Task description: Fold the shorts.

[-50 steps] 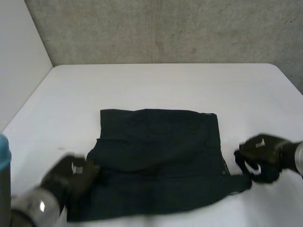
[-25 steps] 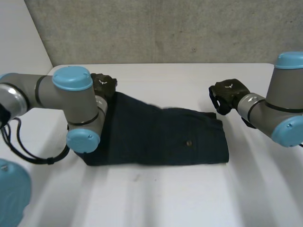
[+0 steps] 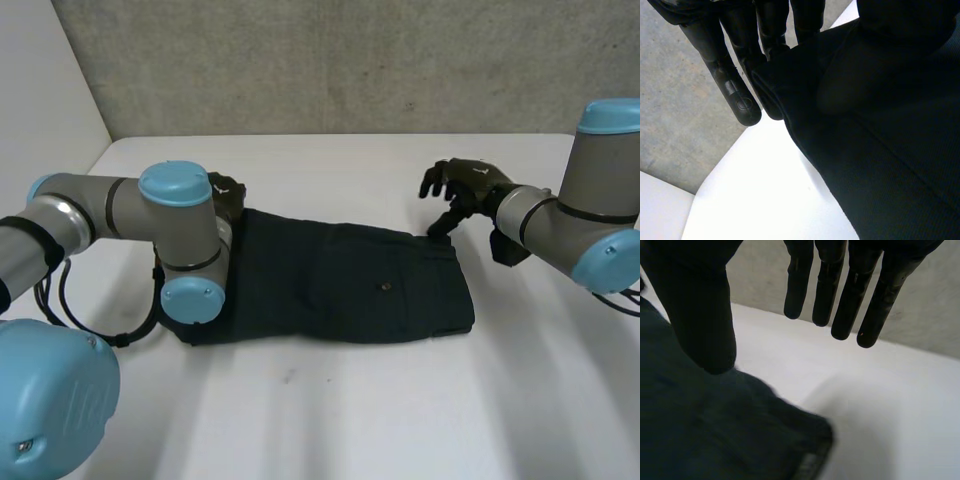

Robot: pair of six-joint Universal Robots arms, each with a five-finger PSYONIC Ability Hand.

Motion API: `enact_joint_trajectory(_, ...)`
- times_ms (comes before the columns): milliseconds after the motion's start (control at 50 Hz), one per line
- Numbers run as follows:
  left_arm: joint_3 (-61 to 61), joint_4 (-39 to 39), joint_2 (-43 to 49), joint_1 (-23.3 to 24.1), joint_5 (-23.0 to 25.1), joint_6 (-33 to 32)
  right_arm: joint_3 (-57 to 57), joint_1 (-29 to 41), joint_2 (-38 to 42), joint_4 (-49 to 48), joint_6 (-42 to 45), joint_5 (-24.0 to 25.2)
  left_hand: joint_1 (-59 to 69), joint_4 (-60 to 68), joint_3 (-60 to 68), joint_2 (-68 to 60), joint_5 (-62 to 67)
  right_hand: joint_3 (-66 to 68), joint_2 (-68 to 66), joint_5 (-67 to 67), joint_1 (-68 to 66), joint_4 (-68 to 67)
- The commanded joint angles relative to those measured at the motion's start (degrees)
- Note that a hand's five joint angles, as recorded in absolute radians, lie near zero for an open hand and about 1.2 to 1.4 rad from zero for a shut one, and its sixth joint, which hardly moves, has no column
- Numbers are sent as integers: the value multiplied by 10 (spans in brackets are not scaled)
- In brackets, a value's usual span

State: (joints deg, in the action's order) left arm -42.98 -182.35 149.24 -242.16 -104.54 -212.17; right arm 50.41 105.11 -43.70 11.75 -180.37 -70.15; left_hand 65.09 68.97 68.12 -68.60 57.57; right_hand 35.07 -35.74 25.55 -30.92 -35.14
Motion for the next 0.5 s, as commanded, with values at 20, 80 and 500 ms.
enact_joint_trajectory(20, -29, 1, -18, 1, 0, 2, -37, 2, 50, 46, -45, 36, 149, 110, 119, -114, 124, 26, -19, 21, -68, -25)
enact_joint_trajectory(80, -35, 1, -20, 1, 0, 2, -53, 5, 77, 47, -44, 30, 149, 110, 119, -114, 124, 29, -23, 25, -71, -29)
enact_joint_trajectory(500, -35, -3, -23, -6, 4, 4, -84, 20, 106, -73, 51, -19, 149, 110, 119, -114, 124, 449, -443, 444, -491, -449)
